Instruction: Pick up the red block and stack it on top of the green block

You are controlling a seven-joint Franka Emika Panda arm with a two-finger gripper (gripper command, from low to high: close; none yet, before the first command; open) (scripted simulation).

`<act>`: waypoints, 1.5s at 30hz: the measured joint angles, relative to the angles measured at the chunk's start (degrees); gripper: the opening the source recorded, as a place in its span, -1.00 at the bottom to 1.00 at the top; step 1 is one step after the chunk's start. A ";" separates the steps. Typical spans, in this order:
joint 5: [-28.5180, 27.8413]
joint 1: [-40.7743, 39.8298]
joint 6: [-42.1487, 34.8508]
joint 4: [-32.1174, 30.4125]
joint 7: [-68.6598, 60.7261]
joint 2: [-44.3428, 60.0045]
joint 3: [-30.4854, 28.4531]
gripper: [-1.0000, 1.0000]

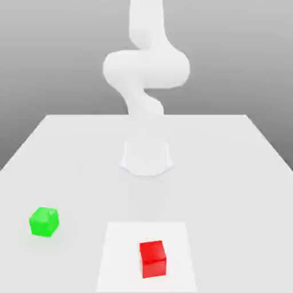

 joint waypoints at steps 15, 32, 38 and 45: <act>-1.59 0.65 14.42 -9.96 -4.04 31.53 0.00 0.00; -0.26 0.88 30.81 -13.69 -7.70 58.46 0.36 -1.00; -0.08 0.63 27.12 -14.36 -7.83 54.11 0.65 -1.00; -2.13 -2.42 21.37 -16.36 -1.01 46.15 -3.70 -1.00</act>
